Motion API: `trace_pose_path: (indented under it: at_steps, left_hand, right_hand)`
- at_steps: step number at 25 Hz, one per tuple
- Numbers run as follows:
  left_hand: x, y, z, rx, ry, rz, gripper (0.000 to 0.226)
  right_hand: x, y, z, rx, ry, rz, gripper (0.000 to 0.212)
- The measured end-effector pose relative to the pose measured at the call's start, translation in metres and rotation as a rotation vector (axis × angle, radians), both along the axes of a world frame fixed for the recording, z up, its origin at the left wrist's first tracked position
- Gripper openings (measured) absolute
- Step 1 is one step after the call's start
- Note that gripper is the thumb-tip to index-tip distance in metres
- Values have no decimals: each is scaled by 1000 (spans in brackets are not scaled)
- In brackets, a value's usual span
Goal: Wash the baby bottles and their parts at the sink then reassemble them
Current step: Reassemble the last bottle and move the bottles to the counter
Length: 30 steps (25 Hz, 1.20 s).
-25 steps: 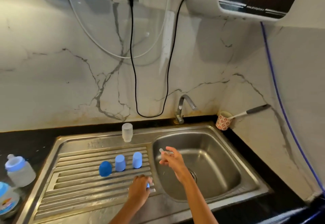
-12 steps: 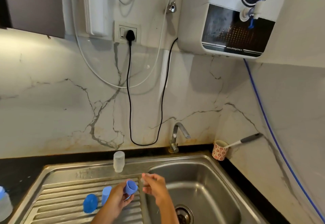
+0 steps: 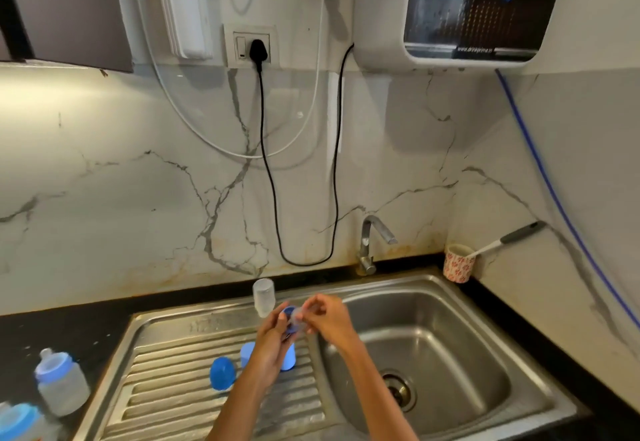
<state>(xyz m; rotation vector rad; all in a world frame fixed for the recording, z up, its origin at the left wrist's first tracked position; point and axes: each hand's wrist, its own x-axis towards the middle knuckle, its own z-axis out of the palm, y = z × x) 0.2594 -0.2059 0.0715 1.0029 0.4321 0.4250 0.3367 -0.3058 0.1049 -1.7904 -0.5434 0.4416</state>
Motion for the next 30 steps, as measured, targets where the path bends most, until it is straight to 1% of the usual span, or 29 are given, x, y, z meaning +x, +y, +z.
trace_pose_path:
  at_steps: [2,5,7,12,16,18,19,20,22,23,24,26,28,30]
  left_hand:
    - [-2,2,-5,-13,-14,3,23]
    - [0,3,-12,-21,1,5,22]
    - [1,1,-14,-8,11,4,23]
    - [1,-7,-8,-26,6,8,23]
    - [-1,-14,-6,-23,-97,-62,23]
    - [-2,-18,-9,59,-126,-114,24]
    - [-3,-18,-11,134,-114,-124,23]
    - [-5,-17,-11,232,-82,-117,23]
    - [-8,-13,-13,463,6,-65,23]
    - [-9,-12,-13,559,36,-36,23]
    - [-10,-12,-13,636,63,-1,22]
    - [-9,-12,-14,752,132,108,20]
    - [-7,-12,-15,825,192,211,18]
    - [-5,-10,-17,867,202,224,17]
  right_hand:
    - [-4,1,-4,44,-50,-5,17]
    - [-7,0,-10,26,-148,0,22]
    - [-6,-2,-13,-8,-144,6,25]
    - [-3,-7,-14,9,-95,27,20]
    - [-2,-4,-21,31,-119,-56,26]
    - [-3,-5,-26,70,-101,-86,26]
    - [-3,-7,-26,94,-83,-96,25]
    - [-4,-8,-26,122,-65,-102,26]
    - [-3,-12,-26,143,-40,-84,39]
    - [-3,-14,-26,132,-42,-56,41]
    - [-3,-15,-26,112,-53,-22,37]
    - [-5,-17,-27,59,-81,44,26]
    - [-7,-18,-28,13,-113,66,26]
    - [-7,-20,-28,-9,-152,49,25]
